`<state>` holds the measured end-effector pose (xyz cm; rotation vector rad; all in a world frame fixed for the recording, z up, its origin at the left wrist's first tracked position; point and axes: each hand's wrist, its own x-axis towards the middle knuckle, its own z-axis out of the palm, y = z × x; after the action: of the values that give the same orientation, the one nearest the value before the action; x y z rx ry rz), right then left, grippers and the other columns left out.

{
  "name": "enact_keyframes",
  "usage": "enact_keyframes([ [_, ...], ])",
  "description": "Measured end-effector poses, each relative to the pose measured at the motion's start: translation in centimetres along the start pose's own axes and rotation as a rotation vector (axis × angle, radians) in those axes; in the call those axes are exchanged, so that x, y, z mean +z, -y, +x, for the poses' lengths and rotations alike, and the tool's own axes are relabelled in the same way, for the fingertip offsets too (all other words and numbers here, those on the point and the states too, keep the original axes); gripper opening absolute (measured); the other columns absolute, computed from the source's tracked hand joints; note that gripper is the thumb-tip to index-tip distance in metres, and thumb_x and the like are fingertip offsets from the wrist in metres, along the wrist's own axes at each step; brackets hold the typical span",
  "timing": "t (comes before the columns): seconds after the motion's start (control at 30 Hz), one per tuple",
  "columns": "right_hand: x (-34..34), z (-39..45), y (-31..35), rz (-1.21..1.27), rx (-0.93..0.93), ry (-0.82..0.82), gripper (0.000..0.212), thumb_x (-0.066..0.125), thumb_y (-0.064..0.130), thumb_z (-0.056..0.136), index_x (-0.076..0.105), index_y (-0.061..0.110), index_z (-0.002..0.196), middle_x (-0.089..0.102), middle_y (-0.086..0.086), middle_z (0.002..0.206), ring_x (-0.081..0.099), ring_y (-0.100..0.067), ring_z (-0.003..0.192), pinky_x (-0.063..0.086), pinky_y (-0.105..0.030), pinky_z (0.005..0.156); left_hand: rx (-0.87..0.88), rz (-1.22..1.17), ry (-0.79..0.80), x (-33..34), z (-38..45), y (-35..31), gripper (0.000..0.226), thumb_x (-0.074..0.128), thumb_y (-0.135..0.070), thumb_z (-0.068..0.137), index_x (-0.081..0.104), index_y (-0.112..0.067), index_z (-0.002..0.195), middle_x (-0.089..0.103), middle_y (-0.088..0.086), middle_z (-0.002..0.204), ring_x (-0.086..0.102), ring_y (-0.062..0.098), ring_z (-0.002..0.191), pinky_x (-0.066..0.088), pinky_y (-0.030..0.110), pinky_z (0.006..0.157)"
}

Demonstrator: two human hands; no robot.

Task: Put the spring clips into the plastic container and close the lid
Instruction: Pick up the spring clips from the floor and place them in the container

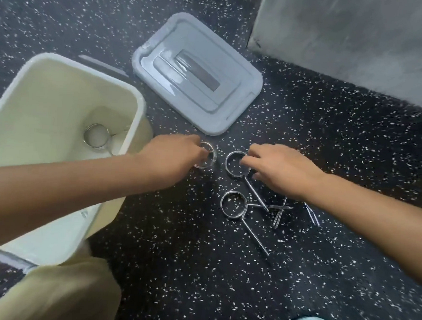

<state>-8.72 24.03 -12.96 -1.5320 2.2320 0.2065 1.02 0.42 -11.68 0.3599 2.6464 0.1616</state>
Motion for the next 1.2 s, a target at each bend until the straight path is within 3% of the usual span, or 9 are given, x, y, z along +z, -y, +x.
enact_keyframes([
  [0.13,-0.1,1.7,0.6,-0.113,-0.024,0.02,0.028,0.061,0.002,0.083,0.057,0.017,0.106,0.052,-0.005,0.102,0.048,-0.024,0.071,0.032,-0.035,0.059,-0.02,0.093,0.023,1.6,0.8,0.2,0.031,0.06,-0.006,0.09,0.057,-0.021,0.117,0.048,0.004,0.1,0.044,0.02,0.073,0.041,0.036,0.053],
  [0.27,-0.1,2.5,1.5,-0.196,-0.022,0.1,0.029,0.053,0.004,0.088,0.058,0.014,0.114,0.047,-0.009,0.126,0.055,-0.026,0.095,0.032,-0.035,0.067,-0.021,0.15,0.003,1.8,1.5,-0.2,0.029,0.06,-0.007,0.09,0.055,-0.019,0.117,0.049,0.005,0.106,0.045,0.021,0.082,0.04,0.037,0.058],
  [0.37,0.3,2.4,1.3,-0.202,-0.027,0.096,0.024,0.053,0.005,0.089,0.059,0.015,0.11,0.049,-0.008,0.122,0.056,-0.025,0.092,0.033,-0.035,0.066,0.041,0.206,-0.001,1.4,1.8,-0.6,0.025,0.059,-0.011,0.093,0.06,-0.017,0.117,0.054,0.006,0.113,0.056,0.024,0.095,0.046,0.037,0.068],
  [0.53,0.8,1.6,1.0,-0.172,-0.062,0.05,0.028,0.045,0.004,0.091,0.052,0.016,0.116,0.05,-0.005,0.115,0.054,-0.024,0.091,0.031,-0.034,0.068,0.09,0.239,0.012,1.0,1.8,-0.8,0.03,0.056,-0.013,0.093,0.06,-0.017,0.122,0.054,0.006,0.117,0.057,0.025,0.098,0.053,0.042,0.075],
  [0.63,1.3,0.9,0.7,-0.141,-0.063,0.012,0.026,0.046,0.003,0.09,0.051,0.016,0.112,0.052,-0.004,0.111,0.056,-0.024,0.087,0.034,-0.035,0.068,0.088,0.263,0.019,0.9,1.8,-0.8,0.03,0.059,-0.009,0.091,0.06,-0.014,0.12,0.054,0.007,0.116,0.057,0.025,0.097,0.052,0.039,0.071],
  [0.8,1.8,-0.7,-0.3,-0.126,-0.011,-0.089,0.025,0.058,-0.005,0.072,0.053,0.014,0.088,0.054,-0.003,0.083,0.055,-0.024,0.064,0.031,-0.034,0.056,0.081,0.227,-0.038,0.6,1.9,-0.7,0.027,0.057,-0.005,0.089,0.057,-0.01,0.117,0.055,0.006,0.114,0.057,0.025,0.093,0.049,0.038,0.062],
  [0.87,1.7,-1.4,-0.6,-0.109,0.028,-0.095,0.027,0.049,-0.007,0.071,0.052,0.015,0.087,0.053,-0.002,0.083,0.054,-0.023,0.064,0.03,-0.032,0.057,0.06,0.19,-0.093,0.2,1.8,-0.5,0.021,0.056,-0.005,0.09,0.06,-0.01,0.11,0.056,0.005,0.107,0.058,0.025,0.089,0.044,0.037,0.055],
  [1.03,0.2,-2.7,-1.0,-0.053,0.102,-0.163,0.022,0.045,-0.003,0.076,0.05,0.015,0.087,0.051,-0.001,0.083,0.051,-0.022,0.064,0.041,-0.036,0.057,0.011,0.099,-0.21,-1.9,0.9,-0.5,0.007,0.056,-0.007,0.089,0.061,-0.011,0.093,0.047,0.0,0.084,0.055,0.024,0.076,0.053,0.04,0.053],
  [1.2,-1.9,-2.9,-0.8,-0.01,0.14,-0.183,0.018,0.046,0.002,0.084,0.053,0.016,0.093,0.054,-0.001,0.091,0.051,-0.022,0.068,0.04,-0.036,0.061,-0.003,0.033,-0.334,-5.0,-1.3,-1.3,0.007,0.061,-0.014,0.088,0.055,-0.012,0.088,0.036,-0.005,0.082,0.057,0.025,0.08,0.039,0.036,0.049],
])
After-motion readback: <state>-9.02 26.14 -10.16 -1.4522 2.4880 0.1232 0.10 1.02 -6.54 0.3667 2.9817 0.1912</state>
